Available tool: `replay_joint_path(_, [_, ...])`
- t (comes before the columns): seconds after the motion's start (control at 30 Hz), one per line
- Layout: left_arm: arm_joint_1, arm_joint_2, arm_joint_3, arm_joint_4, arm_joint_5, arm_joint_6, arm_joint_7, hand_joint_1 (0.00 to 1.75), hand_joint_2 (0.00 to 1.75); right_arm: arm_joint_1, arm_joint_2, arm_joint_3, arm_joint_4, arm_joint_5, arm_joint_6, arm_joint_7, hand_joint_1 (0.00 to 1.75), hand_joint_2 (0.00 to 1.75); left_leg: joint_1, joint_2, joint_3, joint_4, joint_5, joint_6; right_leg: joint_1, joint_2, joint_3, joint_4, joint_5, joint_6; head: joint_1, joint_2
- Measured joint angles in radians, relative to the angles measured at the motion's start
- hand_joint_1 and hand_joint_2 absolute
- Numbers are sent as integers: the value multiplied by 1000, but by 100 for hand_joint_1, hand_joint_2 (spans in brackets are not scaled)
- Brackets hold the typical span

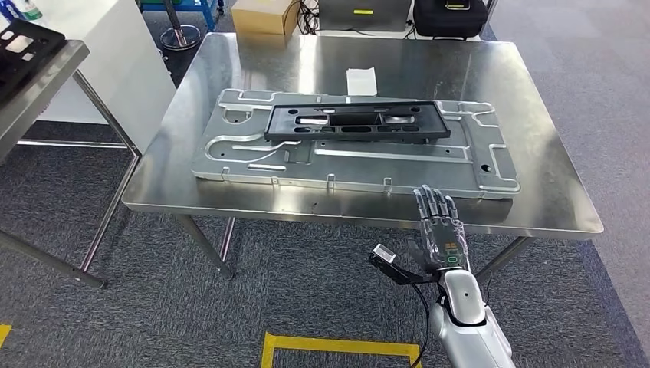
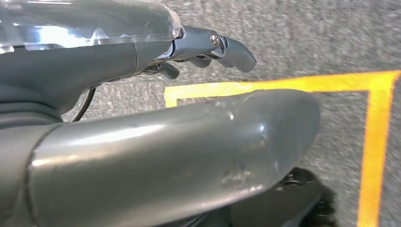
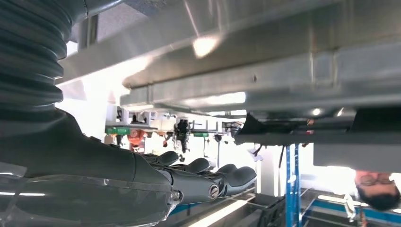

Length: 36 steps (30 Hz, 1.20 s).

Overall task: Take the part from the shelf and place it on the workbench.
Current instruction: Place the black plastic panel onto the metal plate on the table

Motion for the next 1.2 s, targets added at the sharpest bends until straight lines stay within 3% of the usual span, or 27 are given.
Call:
replay_joint_path(0.03, [-1, 1, 0, 0, 0, 0, 0, 0, 0, 1, 0, 0, 0, 0, 0, 0, 0, 175, 1, 0, 45, -48, 27, -1, -1, 0, -18, 9, 8, 4, 0, 0])
replay_joint_path(0.07, [-2, 2, 0, 0, 0, 0, 0, 0, 0, 2, 0, 0, 0, 0, 0, 0, 0, 175, 1, 0, 99, -120, 34, 0, -1, 0, -34, 18, 16, 9, 0, 0])
replay_joint_path(0.13, [-4, 3, 0, 0, 0, 0, 0, 0, 0, 2, 0, 0, -1, 1, -1, 0, 0, 175, -3, -2, 179, -240, 17, 11, 0, 0, -53, 31, 29, 20, 1, 0])
replay_joint_path(0.17, [-5, 3, 0, 0, 0, 0, 0, 0, 0, 2, 0, 0, -1, 1, -2, 0, 0, 175, -6, -4, 193, -268, 6, 19, 0, -1, -56, 33, 38, 27, 0, 0])
replay_joint_path(0.23, [-4, 3, 1, 0, 0, 0, 0, 0, 0, 5, 0, 0, -1, 3, -5, 0, 0, 175, -7, -3, 183, -277, 18, 37, -1, -1, -57, 29, 54, 40, -3, 0])
replay_joint_path(0.27, [-5, 3, 2, 0, 0, 0, 0, 0, 0, 8, 0, 0, -1, 4, -6, 1, 0, 175, -6, 0, 174, -279, 30, 47, -3, 1, -63, 33, 45, 46, -5, 0])
replay_joint_path(0.3, [-6, 3, 2, 0, 0, 0, 1, 0, 0, 11, 0, 0, -1, 5, -8, 1, 0, 175, -4, 2, 163, -282, 44, 57, -5, 3, -73, 52, 15, 51, -4, 0])
replay_joint_path(0.33, [-7, 2, 2, 0, 0, 0, 1, 0, 0, 13, 0, 0, -1, 6, -9, 1, 0, 175, -2, 5, 149, -284, 58, 64, -7, 5, -87, 89, -33, 55, -3, 0])
replay_joint_path(0.4, [-7, 3, 3, 0, 0, 0, 1, 0, 0, 17, -1, 0, -1, 8, -13, 2, 0, 175, -3, 6, 117, -282, 85, 69, -9, 6, -117, 211, -139, 62, -1, 0])
replay_joint_path(0.43, [-6, 3, 3, 0, 0, 0, 1, 0, 0, 20, -1, 0, -1, 8, -15, 2, 0, 175, -3, 6, 99, -281, 98, 68, -10, 6, -124, 271, -164, 65, -1, 0])
replay_joint_path(0.47, [-6, 3, 4, 0, 0, 0, 1, 0, 0, 26, -1, 0, -1, 7, -16, 2, 0, 175, -3, 6, 81, -279, 110, 67, -10, 6, -120, 310, -164, 67, -1, 0])
replay_joint_path(0.5, [-6, 3, 4, 0, 0, 0, 2, 0, 0, 32, -1, 0, -1, 6, -16, 1, 0, 175, -3, 6, 64, -277, 122, 64, -10, 6, -100, 316, -145, 67, -1, 0])
replay_joint_path(0.57, [-6, 2, 5, 0, 2, 0, 3, 0, 0, 44, 0, 0, -1, 1, -17, -3, 0, 175, -3, 6, 37, -272, 141, 58, -10, 6, -6, 224, -100, 62, -1, 0])
replay_joint_path(0.63, [-6, 2, 6, 0, 5, 2, 4, 0, 0, 56, 1, 0, -4, -14, -23, -11, 0, 175, -6, 6, 22, -267, 157, 48, -6, 7, 106, 74, -111, 51, -2, 0])
replay_joint_path(0.67, [-6, 2, 8, 0, 8, 3, 4, 0, 0, 67, 4, -2, -7, -31, -32, -18, 0, 175, -6, 6, 20, -267, 165, 42, -3, 7, 138, 25, -123, 45, 0, 0])
replay_joint_path(0.7, [-5, 1, 10, 0, 12, 5, 4, 0, 0, 83, 7, -4, -11, -55, -43, -29, 0, 175, -6, 5, 19, -270, 174, 36, 1, 7, 151, -1, -131, 40, 1, 0])
replay_joint_path(0.77, [-1, 1, 17, 0, 20, 10, 5, 0, 0, 127, 22, -16, -22, -144, -66, -70, 0, 175, -4, 2, 14, -272, 183, 23, 0, 4, 139, -7, -115, 27, 4, 0])
replay_joint_path(0.83, [5, 1, 25, 0, 29, 14, 5, 0, 0, 179, 48, -38, -42, -305, -67, -138, 0, 175, -3, -1, -5, -229, 121, 13, -4, 0, 117, -11, -92, 10, 0, 0])
replay_joint_path(0.9, [9, 0, 35, 0, 42, 15, 4, 0, 0, 236, 83, -72, -69, -538, -7, -241, 0, 175, -1, 0, -32, -111, 7, 7, -1, -2, 88, -10, -69, 0, -5, 0])
replay_joint_path(0.93, [11, -1, 40, 0, 48, 15, 3, 0, 0, 266, 101, -94, -78, -656, 53, -301, 0, 175, -1, 0, -39, -46, -27, 5, 1, -4, 73, -8, -58, -1, -6, 0])
replay_joint_path(0.97, [12, -2, 47, 0, 54, 14, 2, 0, 0, 296, 119, -123, -83, -765, 124, -365, 0, 175, -1, 0, -37, 3, -38, 5, 3, -5, 56, -4, -48, -2, -6, 0])
replay_joint_path(1.0, [12, -3, 52, 0, 58, 14, 0, 0, 0, 322, 135, -157, -82, -840, 192, -424, 0, 131, -1, 0, -21, 19, -23, 6, 5, -7, 39, 2, -39, -1, -6, 0])
replay_joint_path(1.03, [13, -4, 58, 0, 61, 14, -1, 0, 0, 343, 152, -195, -79, -888, 248, -476, 0, 87, -2, -1, 12, 0, 5, 10, 7, -8, 22, 8, -32, -1, -6, 0])
replay_joint_path(1.07, [14, -4, 63, 0, 63, 14, -1, 0, 0, 359, 168, -235, -75, -912, 289, -515, 0, 44, -3, -1, 61, -53, 29, 16, 8, -7, 7, 15, -24, 0, -6, 0])
replay_joint_path(1.1, [13, -4, 67, 0, 66, 14, -1, 0, 0, 369, 182, -273, -70, -926, 325, -542, 0, 0, -6, -2, 118, -128, 32, 24, 10, -6, -6, 22, -17, 3, -6, 0])
replay_joint_path(1.17, [12, -4, 75, -1, 72, 14, -2, 0, 0, 377, 200, -346, -47, -958, 426, -578, 0, 0, -13, -3, 203, -259, 10, 36, 11, -4, -20, 28, -2, 11, -5, 0])
replay_joint_path(1.2, [11, -4, 80, -2, 76, 14, -2, 0, 0, 377, 204, -393, -19, -974, 496, -599, 0, 0, -16, -3, 219, -291, -1, 39, 10, -4, -22, 27, 7, 17, -6, 0])
